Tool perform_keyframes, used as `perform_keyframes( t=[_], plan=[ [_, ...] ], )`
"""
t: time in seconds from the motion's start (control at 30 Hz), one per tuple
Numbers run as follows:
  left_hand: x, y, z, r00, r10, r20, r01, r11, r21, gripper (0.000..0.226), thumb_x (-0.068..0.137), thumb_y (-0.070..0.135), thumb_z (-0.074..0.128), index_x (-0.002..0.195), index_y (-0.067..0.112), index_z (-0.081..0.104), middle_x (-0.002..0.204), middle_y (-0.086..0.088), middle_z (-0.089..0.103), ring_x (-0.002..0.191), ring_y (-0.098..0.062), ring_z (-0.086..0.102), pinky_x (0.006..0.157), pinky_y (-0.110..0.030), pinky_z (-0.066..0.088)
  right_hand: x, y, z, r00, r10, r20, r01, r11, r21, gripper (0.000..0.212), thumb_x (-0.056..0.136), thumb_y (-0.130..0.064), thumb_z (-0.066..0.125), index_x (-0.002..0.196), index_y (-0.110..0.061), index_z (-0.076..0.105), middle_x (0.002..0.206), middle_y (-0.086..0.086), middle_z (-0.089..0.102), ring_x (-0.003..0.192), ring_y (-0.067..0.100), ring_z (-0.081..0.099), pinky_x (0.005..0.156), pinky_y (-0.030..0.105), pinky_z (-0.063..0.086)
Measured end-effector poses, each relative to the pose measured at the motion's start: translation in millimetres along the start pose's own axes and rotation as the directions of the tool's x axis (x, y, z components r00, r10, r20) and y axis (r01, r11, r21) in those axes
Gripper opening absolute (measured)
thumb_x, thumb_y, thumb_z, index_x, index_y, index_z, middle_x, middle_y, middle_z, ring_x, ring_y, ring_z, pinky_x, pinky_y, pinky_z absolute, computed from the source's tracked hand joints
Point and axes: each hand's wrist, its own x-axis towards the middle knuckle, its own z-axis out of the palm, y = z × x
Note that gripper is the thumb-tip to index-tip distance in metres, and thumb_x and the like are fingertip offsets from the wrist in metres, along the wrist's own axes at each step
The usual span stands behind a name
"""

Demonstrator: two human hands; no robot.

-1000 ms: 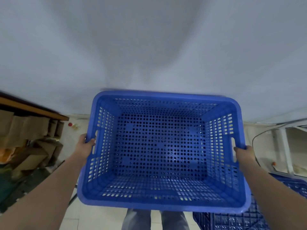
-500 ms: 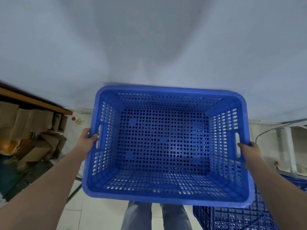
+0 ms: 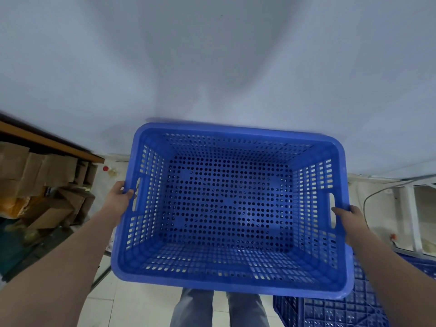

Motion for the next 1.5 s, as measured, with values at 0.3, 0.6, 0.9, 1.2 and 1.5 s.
perform_keyframes(
  t=[0.3,0.6,0.9,1.2,1.5],
  plan=[
    [4,-1,7,0.999,0.048,0.004,-0.048,0.998,0.034,0.031,0.1,0.008,0.04,0.131,0.005,0.042,0.111,-0.014,0.051,0.097,-0.029,0.051,0.079,-0.044,0.048,2,-2,-4,0.998,-0.04,-0.043,0.037,0.996,-0.076,0.042,0.094,-0.012,0.054,0.133,0.002,0.045,0.107,0.014,0.052,0.083,0.032,0.053,0.084,0.046,0.047],
    [4,2,8,1.0,0.004,-0.007,-0.004,0.999,0.04,0.033,0.1,0.01,0.042,0.133,0.007,0.041,0.11,-0.014,0.051,0.097,-0.029,0.052,0.09,-0.054,0.047,-1,-6,1,0.993,-0.079,-0.09,0.064,0.986,-0.151,0.045,0.094,-0.016,0.055,0.136,-0.002,0.045,0.112,0.02,0.056,0.087,0.032,0.049,0.091,0.05,0.047],
    [3,-7,7,0.998,0.063,-0.002,-0.063,0.998,0.014,0.033,0.1,0.008,0.041,0.133,0.005,0.04,0.114,-0.011,0.051,0.097,-0.027,0.053,0.083,-0.046,0.048,4,4,6,0.983,-0.12,-0.141,0.093,0.979,-0.181,0.029,0.096,-0.013,0.05,0.124,-0.006,0.051,0.1,0.017,0.054,0.08,0.029,0.048,0.073,0.039,0.04],
    [10,-2,9,0.998,0.06,-0.01,-0.059,0.994,0.094,0.038,0.1,0.005,0.038,0.138,0.011,0.038,0.124,-0.015,0.055,0.101,-0.028,0.055,0.094,-0.057,0.048,16,9,10,0.977,-0.19,-0.092,0.15,0.932,-0.33,0.01,0.096,-0.017,0.046,0.1,-0.01,0.038,0.079,0.014,0.046,0.064,0.027,0.043,0.063,0.041,0.039],
    [0,-11,8,0.993,0.116,-0.003,-0.115,0.992,0.058,0.036,0.102,0.012,0.038,0.138,0.008,0.038,0.115,-0.01,0.053,0.1,-0.027,0.054,0.087,-0.05,0.049,6,7,7,0.977,-0.202,-0.067,0.161,0.906,-0.391,0.013,0.098,-0.018,0.043,0.108,-0.011,0.04,0.074,0.009,0.044,0.063,0.028,0.043,0.064,0.043,0.04]
  ],
)
